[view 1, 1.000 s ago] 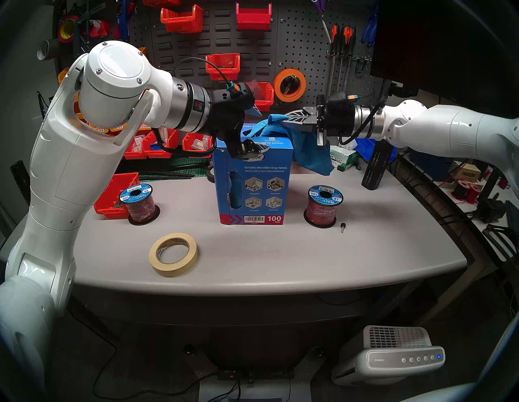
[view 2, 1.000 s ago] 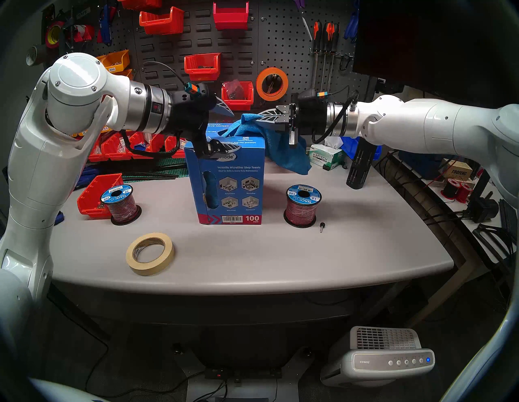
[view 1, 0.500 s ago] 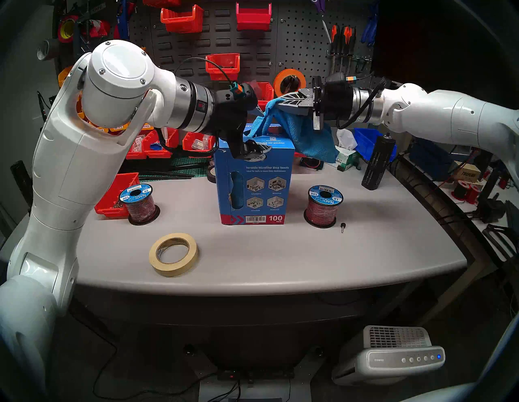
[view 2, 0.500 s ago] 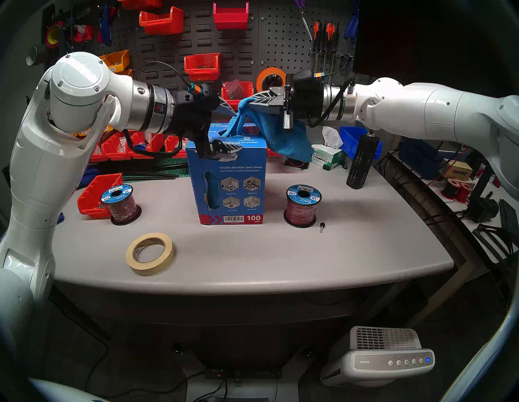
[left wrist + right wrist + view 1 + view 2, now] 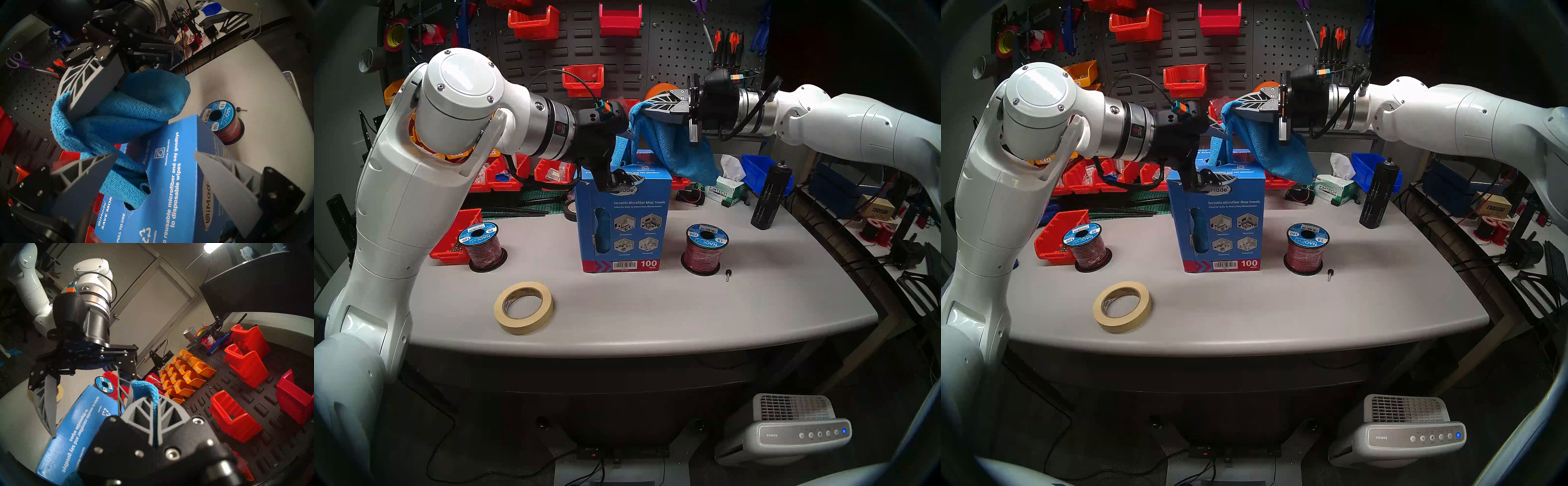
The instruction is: Take out a shop towel
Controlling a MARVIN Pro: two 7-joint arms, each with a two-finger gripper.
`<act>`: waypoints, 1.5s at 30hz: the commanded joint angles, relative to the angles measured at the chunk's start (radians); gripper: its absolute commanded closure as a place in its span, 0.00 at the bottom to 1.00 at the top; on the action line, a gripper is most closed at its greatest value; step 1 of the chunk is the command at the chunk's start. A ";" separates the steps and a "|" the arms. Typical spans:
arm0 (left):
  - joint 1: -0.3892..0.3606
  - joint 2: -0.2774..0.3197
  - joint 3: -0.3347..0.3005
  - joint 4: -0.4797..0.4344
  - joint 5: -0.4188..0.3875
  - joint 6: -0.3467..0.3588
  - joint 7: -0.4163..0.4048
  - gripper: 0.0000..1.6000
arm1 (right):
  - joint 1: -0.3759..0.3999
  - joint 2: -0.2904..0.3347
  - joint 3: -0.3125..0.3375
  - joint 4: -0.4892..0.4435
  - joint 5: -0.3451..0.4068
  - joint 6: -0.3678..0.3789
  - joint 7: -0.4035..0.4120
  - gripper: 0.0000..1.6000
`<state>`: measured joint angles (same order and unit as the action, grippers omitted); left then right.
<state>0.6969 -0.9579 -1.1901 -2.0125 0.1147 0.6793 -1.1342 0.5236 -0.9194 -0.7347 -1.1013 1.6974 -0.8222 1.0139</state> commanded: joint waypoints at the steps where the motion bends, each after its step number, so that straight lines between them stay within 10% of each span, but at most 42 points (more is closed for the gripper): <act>1: -0.006 -0.045 -0.024 0.001 0.029 0.033 0.080 0.00 | 0.049 0.026 0.036 -0.021 -0.001 -0.020 0.104 1.00; 18: 0.013 -0.078 -0.131 -0.004 0.089 0.172 0.248 0.00 | 0.025 0.048 0.022 -0.047 -0.021 -0.041 0.072 1.00; 45: 0.093 -0.212 -0.106 -0.042 0.056 0.263 0.300 0.00 | 0.020 0.032 0.026 -0.033 -0.039 -0.046 0.059 1.00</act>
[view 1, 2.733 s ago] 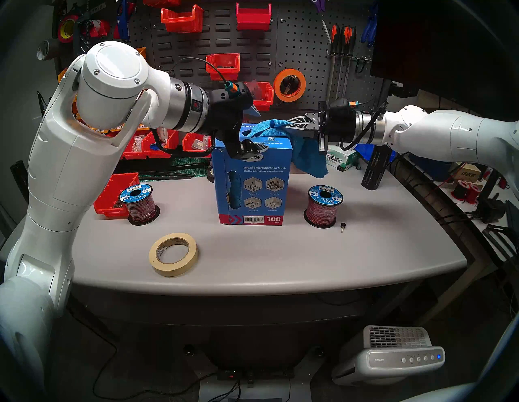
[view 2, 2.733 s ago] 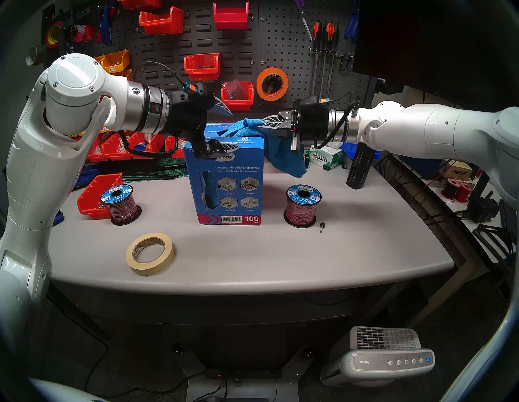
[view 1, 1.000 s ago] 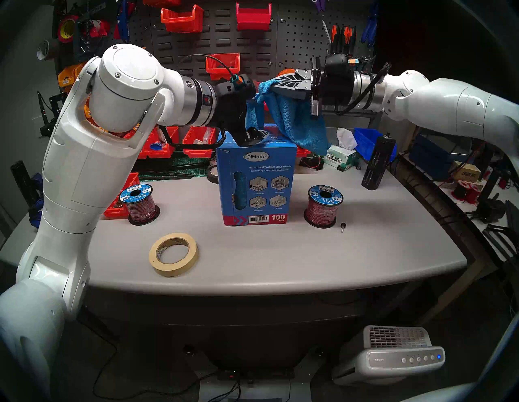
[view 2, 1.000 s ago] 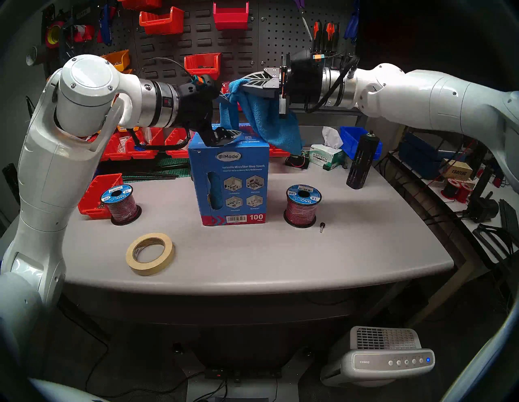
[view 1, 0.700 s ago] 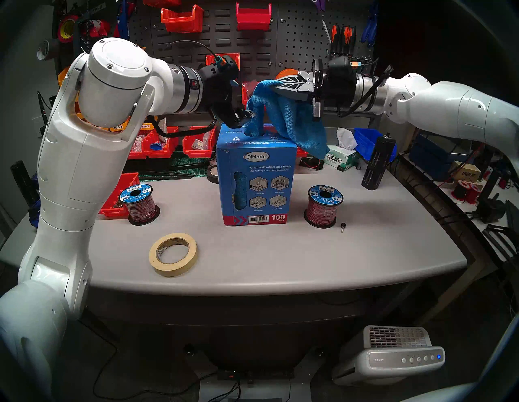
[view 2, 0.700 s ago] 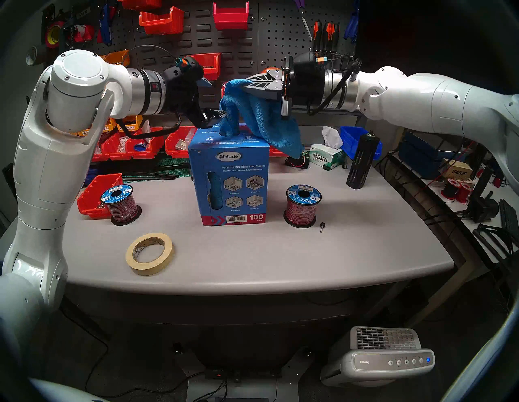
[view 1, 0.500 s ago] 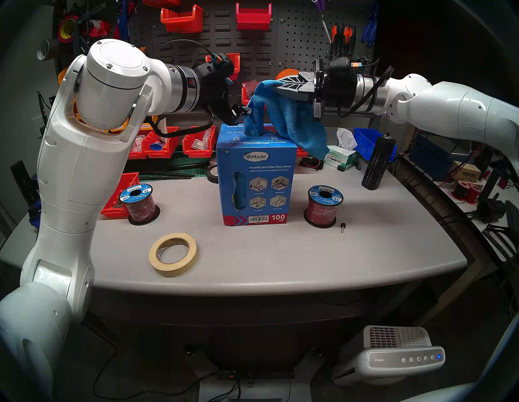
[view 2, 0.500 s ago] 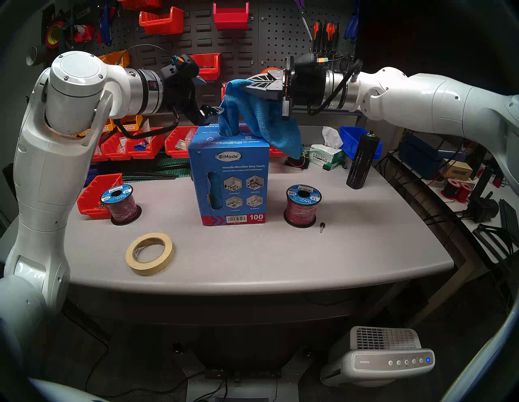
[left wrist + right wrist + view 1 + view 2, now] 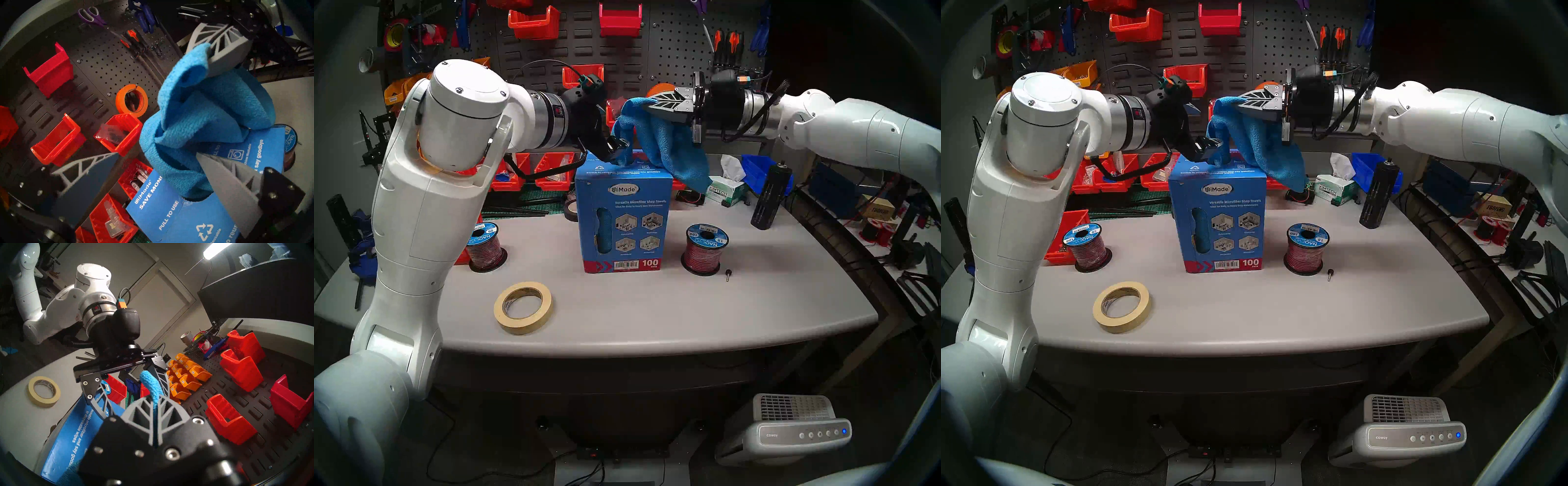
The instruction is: Take out a shop towel
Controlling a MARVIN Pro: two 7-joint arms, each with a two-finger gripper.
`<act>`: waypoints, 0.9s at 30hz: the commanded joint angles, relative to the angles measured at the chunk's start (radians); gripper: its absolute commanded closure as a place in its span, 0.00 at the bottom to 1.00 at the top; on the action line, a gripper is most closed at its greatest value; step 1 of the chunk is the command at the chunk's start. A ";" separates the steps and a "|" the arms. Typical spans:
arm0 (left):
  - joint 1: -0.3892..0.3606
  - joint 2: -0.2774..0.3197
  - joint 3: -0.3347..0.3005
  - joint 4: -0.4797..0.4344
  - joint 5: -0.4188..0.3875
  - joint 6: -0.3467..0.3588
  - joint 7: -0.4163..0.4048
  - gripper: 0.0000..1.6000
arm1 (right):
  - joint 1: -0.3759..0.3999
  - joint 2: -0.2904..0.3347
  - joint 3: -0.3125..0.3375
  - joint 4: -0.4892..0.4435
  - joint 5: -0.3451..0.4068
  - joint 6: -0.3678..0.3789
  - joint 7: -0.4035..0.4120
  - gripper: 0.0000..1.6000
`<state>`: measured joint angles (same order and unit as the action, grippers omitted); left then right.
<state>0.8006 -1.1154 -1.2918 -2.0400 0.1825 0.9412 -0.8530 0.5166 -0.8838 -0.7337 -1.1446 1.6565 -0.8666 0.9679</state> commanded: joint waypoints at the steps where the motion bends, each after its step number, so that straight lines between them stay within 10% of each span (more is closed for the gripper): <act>1: -0.010 -0.061 -0.004 -0.014 -0.016 0.004 0.019 0.00 | 0.027 -0.004 0.026 0.012 0.003 -0.002 0.112 1.00; 16: 0.024 -0.176 0.043 0.043 -0.055 0.008 0.061 0.00 | 0.022 0.004 0.024 0.017 0.000 -0.010 0.129 1.00; 18: 0.032 -0.186 0.047 0.051 -0.054 0.007 0.074 0.22 | 0.022 0.004 0.021 0.012 -0.007 -0.012 0.098 1.00; 21: 0.041 -0.194 0.051 0.058 -0.054 0.001 0.089 0.94 | 0.021 0.005 0.022 0.013 -0.007 -0.014 0.108 1.00; 27: 0.058 -0.197 0.038 0.054 -0.046 -0.010 0.128 1.00 | 0.021 0.005 0.025 0.014 -0.008 -0.016 0.122 1.00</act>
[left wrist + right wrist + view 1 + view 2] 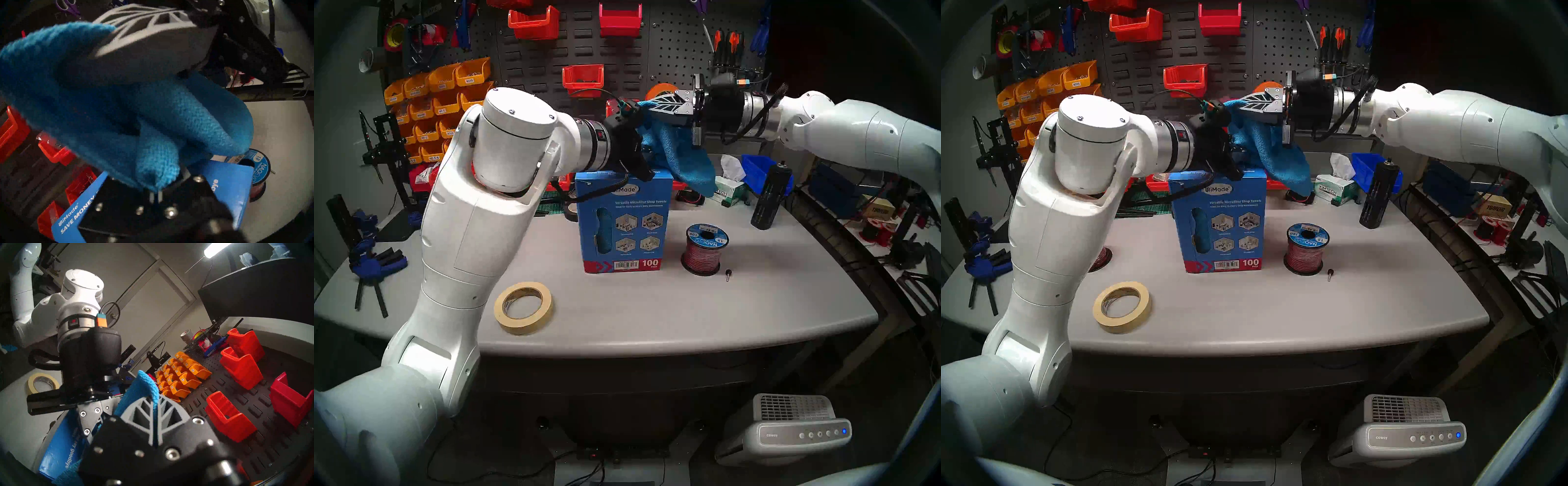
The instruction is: Take out a shop towel
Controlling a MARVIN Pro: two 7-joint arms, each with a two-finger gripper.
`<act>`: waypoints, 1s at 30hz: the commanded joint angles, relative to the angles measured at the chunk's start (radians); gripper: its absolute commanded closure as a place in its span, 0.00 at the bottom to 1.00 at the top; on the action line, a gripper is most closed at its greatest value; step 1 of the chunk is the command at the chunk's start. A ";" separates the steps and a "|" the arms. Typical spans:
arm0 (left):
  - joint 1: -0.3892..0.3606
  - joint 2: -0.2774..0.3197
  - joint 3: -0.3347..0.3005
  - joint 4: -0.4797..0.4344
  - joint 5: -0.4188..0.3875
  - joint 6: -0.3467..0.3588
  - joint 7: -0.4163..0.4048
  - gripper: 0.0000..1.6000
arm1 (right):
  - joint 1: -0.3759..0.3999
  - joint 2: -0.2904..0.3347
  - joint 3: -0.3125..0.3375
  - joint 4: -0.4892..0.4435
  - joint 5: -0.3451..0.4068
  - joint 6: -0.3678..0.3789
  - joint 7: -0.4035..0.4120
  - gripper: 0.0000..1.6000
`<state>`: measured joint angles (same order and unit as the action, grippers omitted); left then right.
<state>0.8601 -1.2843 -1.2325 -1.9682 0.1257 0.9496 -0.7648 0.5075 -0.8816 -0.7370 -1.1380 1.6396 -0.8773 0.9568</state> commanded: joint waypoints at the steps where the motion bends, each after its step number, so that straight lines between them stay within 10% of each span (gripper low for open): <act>1: -0.001 -0.030 -0.027 -0.017 0.010 -0.018 0.046 1.00 | 0.030 0.001 0.027 0.004 0.004 -0.007 0.110 1.00; 30: 0.079 -0.050 -0.072 -0.056 0.039 -0.052 0.136 1.00 | 0.048 -0.042 0.073 0.154 0.009 -0.036 0.084 1.00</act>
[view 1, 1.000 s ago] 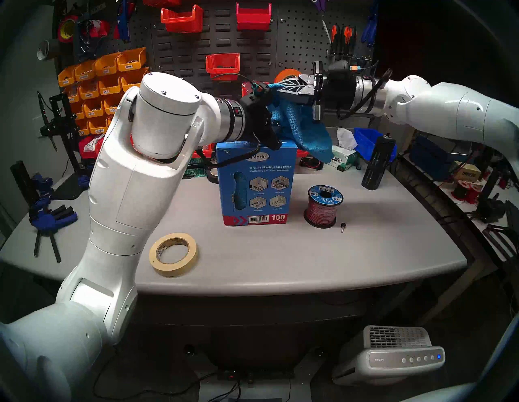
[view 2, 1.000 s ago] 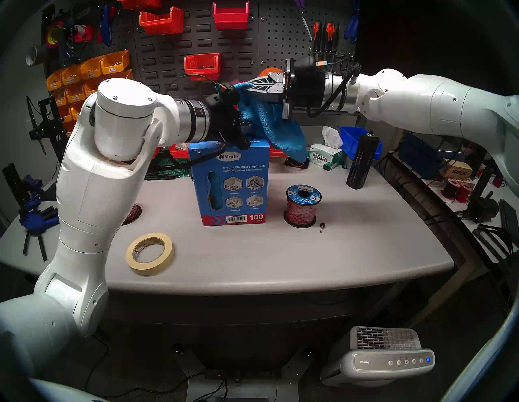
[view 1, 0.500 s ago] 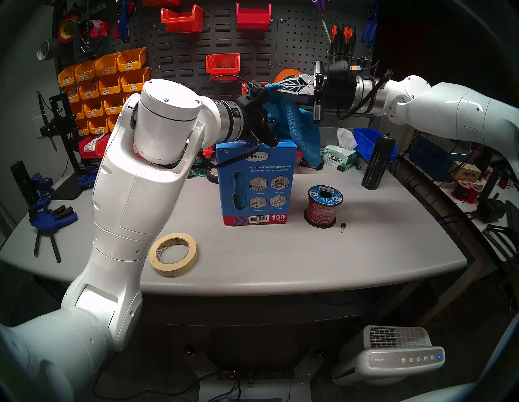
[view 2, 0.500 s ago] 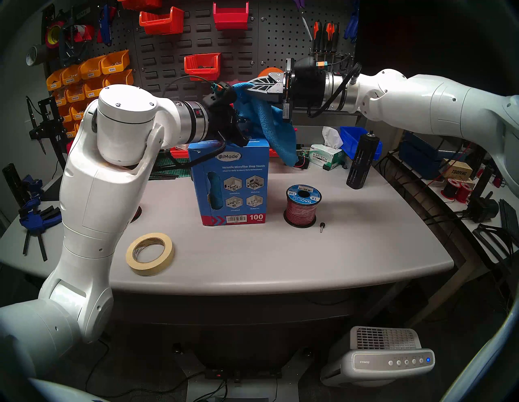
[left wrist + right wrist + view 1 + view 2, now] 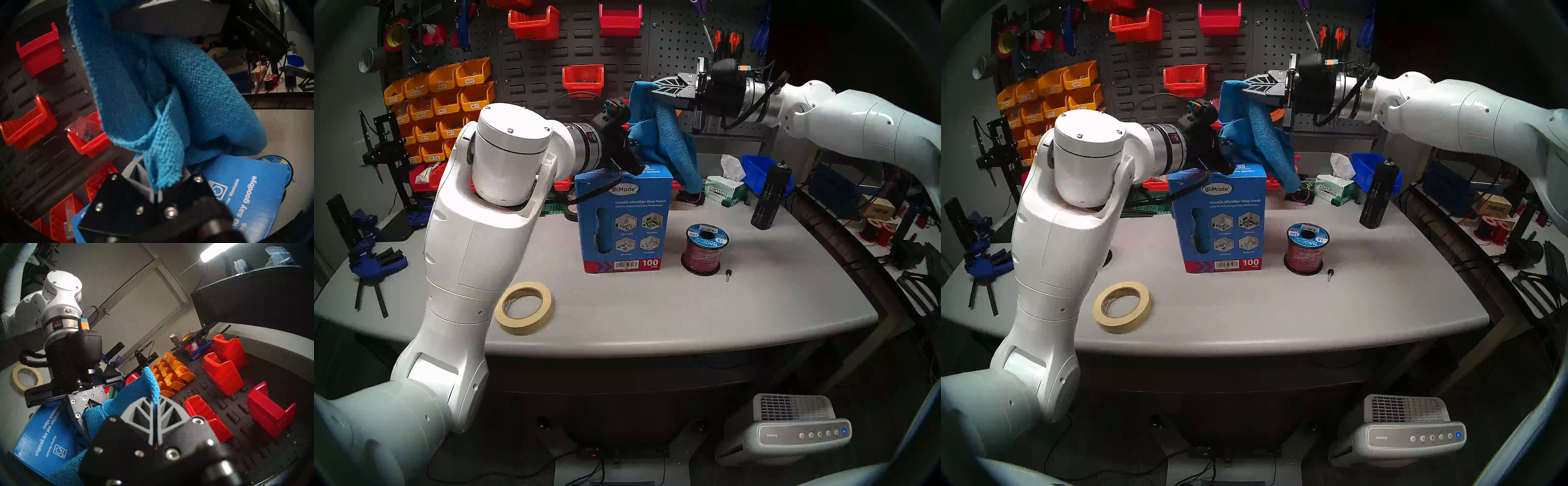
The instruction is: Take out a shop towel
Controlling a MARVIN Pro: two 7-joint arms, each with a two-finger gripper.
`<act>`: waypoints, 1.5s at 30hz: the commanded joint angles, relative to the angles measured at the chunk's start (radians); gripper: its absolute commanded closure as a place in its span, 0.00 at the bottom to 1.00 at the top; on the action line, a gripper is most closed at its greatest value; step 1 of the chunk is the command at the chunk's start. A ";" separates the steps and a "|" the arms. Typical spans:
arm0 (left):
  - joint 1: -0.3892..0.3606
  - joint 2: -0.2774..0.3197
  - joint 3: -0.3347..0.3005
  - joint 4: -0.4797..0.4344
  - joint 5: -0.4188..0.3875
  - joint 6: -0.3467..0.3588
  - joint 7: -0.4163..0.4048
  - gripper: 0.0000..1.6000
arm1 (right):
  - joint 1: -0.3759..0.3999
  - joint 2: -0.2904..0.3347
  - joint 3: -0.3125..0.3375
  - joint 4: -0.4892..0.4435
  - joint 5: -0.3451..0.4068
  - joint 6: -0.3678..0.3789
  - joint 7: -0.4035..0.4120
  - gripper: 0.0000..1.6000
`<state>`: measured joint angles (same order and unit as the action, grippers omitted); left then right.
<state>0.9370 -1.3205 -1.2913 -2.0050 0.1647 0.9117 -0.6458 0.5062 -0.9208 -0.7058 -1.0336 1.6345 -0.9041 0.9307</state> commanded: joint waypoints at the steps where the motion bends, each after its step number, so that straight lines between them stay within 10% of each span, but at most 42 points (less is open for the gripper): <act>1: 0.004 -0.015 -0.013 -0.019 0.001 -0.016 0.019 1.00 | 0.051 -0.004 0.043 0.055 0.014 -0.011 0.100 1.00; 43: 0.050 -0.050 0.000 -0.022 0.027 -0.078 0.067 1.00 | 0.117 -0.031 0.115 0.233 0.008 -0.007 0.104 1.00; 45: 0.050 -0.051 0.001 -0.022 0.028 -0.080 0.069 1.00 | 0.114 -0.031 0.115 0.233 0.009 -0.009 0.111 0.81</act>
<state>0.9996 -1.3621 -1.2892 -2.0116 0.1935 0.8433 -0.5824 0.5889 -0.9556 -0.6226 -0.8203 1.6231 -0.9082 0.9281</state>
